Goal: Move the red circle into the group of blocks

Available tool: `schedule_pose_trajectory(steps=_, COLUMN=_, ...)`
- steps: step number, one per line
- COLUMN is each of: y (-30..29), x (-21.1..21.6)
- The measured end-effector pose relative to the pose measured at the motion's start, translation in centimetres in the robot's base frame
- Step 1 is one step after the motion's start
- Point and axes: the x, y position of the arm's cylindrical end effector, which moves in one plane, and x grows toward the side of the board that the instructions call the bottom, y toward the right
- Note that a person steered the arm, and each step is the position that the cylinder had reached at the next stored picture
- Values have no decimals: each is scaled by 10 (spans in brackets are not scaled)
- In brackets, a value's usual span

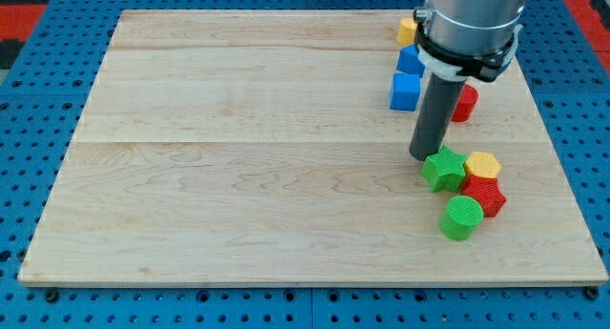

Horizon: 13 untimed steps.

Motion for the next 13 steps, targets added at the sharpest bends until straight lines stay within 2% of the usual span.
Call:
schedule_pose_trajectory(steps=1, y=-12, x=-17)
schedule_pose_trajectory(steps=2, y=75, x=-26)
schedule_pose_trajectory(steps=3, y=111, x=-50)
schedule_pose_trajectory(steps=4, y=107, x=-86)
schedule_pose_trajectory(steps=5, y=59, x=-91)
schedule_pose_trajectory(steps=7, y=-22, x=-46)
schedule_pose_trajectory(steps=9, y=-42, x=-96)
schedule_pose_trajectory(steps=10, y=-101, x=-106)
schedule_pose_trajectory(steps=11, y=-107, x=-97)
schedule_pose_trajectory(steps=13, y=-51, x=-29)
